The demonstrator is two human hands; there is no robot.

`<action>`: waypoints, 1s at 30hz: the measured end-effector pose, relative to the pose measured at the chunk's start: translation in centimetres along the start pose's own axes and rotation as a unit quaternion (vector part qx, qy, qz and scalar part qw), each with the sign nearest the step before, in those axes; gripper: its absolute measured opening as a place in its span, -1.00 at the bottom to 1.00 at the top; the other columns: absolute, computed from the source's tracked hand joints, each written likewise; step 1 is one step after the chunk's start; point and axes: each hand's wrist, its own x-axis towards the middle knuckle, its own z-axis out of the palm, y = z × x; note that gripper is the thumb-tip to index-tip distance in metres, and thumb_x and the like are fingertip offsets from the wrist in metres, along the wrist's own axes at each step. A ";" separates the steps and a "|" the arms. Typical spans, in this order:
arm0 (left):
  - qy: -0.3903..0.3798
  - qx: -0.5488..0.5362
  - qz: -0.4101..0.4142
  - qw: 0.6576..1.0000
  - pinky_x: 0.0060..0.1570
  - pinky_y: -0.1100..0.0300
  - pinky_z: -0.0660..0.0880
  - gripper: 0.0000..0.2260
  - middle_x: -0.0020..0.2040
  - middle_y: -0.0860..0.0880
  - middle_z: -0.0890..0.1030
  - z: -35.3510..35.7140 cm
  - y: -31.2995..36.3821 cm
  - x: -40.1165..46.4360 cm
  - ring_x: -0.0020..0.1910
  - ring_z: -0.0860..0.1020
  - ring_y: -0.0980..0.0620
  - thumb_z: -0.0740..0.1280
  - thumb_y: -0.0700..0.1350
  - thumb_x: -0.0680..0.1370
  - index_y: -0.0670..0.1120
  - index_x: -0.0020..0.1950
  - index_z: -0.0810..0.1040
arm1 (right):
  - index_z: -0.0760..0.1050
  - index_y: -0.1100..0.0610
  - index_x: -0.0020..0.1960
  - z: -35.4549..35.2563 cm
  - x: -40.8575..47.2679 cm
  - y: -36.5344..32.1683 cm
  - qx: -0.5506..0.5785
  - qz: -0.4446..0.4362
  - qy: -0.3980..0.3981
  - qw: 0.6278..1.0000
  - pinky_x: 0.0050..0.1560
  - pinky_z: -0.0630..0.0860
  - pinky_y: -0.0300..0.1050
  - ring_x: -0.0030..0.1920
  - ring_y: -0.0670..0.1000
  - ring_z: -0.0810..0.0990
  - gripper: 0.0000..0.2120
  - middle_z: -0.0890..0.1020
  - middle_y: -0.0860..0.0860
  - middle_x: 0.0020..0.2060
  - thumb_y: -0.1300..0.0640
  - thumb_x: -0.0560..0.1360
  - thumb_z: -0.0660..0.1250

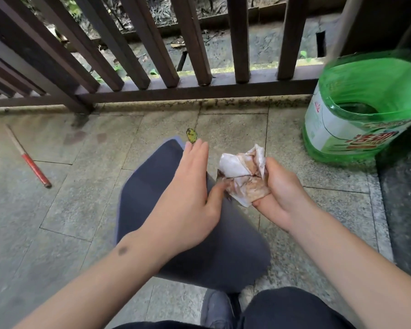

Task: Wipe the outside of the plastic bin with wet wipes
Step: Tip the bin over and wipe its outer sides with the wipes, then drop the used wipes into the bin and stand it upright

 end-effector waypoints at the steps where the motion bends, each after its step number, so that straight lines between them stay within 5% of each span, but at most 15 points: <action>1: 0.002 0.006 -0.012 1.000 0.27 0.65 -0.17 -0.48 0.55 0.21 0.08 0.0 -0.2 0.1 0.55 -0.11 0.24 0.22 0.01 0.62 0.12 0.51 0.06 | 0.72 0.13 -0.23 -0.6 -0.2 -0.1 0.005 0.005 -0.003 1.000 -0.30 0.63 -0.05 -0.26 0.14 0.72 -0.57 0.72 0.22 -0.17 0.09 0.65 0.17; 5: -0.011 -0.012 -0.038 0.999 0.26 0.66 -0.23 -0.40 0.61 0.13 0.00 0.5 -0.1 0.3 0.55 -0.14 0.26 0.20 0.05 0.62 0.05 0.59 -0.01 | 0.67 0.23 -0.06 -1.9 -1.0 -0.2 0.038 0.031 -0.004 0.999 -0.25 0.65 -0.03 -0.18 0.19 0.74 -0.61 0.71 0.28 -0.09 0.08 0.67 0.13; 7: -0.030 0.005 -0.018 0.999 0.35 0.50 -0.24 -0.37 0.63 0.11 -0.08 0.7 0.4 0.3 0.56 -0.22 0.23 0.17 0.07 0.62 0.01 0.61 -0.05 | 0.68 0.24 -0.06 -2.0 -1.3 -0.6 0.047 0.030 -0.026 0.998 -0.20 0.67 0.01 -0.16 0.19 0.73 -0.56 0.70 0.28 -0.09 0.09 0.67 0.08; 12: -0.060 0.099 0.073 0.991 0.54 0.12 -0.13 -0.32 0.63 -0.01 -0.06 1.1 1.6 0.5 0.59 -0.24 0.06 0.18 0.07 0.58 -0.12 0.61 -0.01 | 0.51 0.35 0.31 -0.5 -2.1 -4.3 0.076 -0.028 -0.065 0.995 0.26 0.55 0.21 0.23 0.29 0.62 -0.53 0.62 0.35 0.21 0.06 0.65 0.04; 18: -0.044 0.064 0.070 0.994 0.45 0.36 -0.21 -0.21 0.63 0.05 -0.07 1.3 2.4 0.4 0.57 -0.24 0.17 0.29 0.05 0.51 -0.09 0.61 -0.07 | 0.44 0.37 0.38 0.7 -2.8 -7.4 0.027 -0.090 -0.045 0.995 0.16 0.62 0.17 0.23 0.26 0.64 -0.61 0.63 0.32 0.21 0.20 0.63 0.14; 22: -0.067 0.115 0.178 0.975 0.53 0.21 -0.17 -0.21 0.62 -0.17 0.02 2.1 4.4 0.8 0.60 -0.14 -0.06 0.29 -0.21 0.36 -0.26 0.57 0.08 | 0.50 0.28 0.32 1.1 -3.9 -8.6 -0.063 -0.166 -0.014 0.984 0.12 0.64 0.15 0.04 0.16 0.72 -0.71 0.70 0.23 0.10 0.28 0.62 0.20; 27: -0.123 0.237 0.236 0.934 0.53 -0.06 -0.14 -0.39 0.53 -0.28 0.21 6.2 7.6 0.9 0.58 -0.03 -0.24 0.26 -0.15 0.43 -0.31 0.45 0.28 | 0.56 0.21 0.19 5.2 -3.9 -12.7 -0.266 -0.246 -0.054 0.931 -0.22 0.64 -0.14 -0.14 -0.02 0.74 -0.78 0.74 0.08 -0.07 0.28 0.59 0.24; 30: -0.109 0.282 0.229 0.925 0.51 -0.10 -0.06 -0.45 0.49 -0.26 0.28 7.1 8.3 1.8 0.56 0.04 -0.24 0.23 -0.11 0.46 -0.28 0.42 0.32 | 0.56 0.15 -0.03 8.8 -2.7 -11.4 -0.516 -0.226 -0.079 0.822 -0.38 0.43 -0.28 -0.39 -0.17 0.54 -0.87 0.58 -0.03 -0.31 0.29 0.55 0.24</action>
